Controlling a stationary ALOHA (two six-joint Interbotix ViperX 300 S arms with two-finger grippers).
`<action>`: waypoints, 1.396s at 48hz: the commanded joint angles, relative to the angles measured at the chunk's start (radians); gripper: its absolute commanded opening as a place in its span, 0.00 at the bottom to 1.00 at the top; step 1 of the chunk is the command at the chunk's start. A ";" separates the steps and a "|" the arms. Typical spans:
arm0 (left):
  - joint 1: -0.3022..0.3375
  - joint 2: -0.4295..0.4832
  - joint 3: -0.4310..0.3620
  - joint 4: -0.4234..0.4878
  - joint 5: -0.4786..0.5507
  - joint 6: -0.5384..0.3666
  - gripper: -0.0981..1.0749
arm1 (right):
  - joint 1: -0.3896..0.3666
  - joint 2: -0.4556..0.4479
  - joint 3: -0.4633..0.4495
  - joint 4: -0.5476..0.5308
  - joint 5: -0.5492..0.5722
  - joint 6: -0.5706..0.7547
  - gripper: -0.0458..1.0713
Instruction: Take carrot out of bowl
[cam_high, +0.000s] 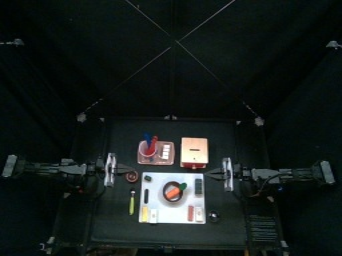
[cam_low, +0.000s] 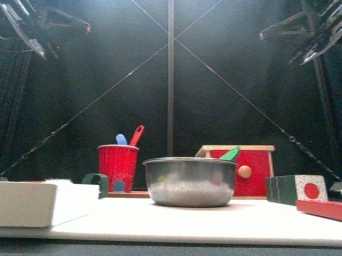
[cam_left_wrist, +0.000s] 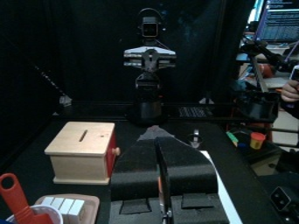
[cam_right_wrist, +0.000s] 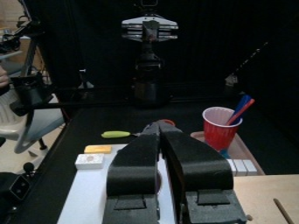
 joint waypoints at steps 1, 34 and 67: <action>0.008 0.020 -0.017 -0.002 0.003 0.003 0.10 | -0.003 0.031 -0.017 -0.006 0.000 -0.006 0.09; -0.038 0.569 -0.437 -0.021 0.456 -0.002 0.26 | -0.002 0.123 -0.048 -0.032 0.098 0.008 0.09; -0.109 0.965 -0.696 0.060 0.545 -0.006 0.88 | 0.002 0.126 -0.040 -0.018 0.202 0.009 0.09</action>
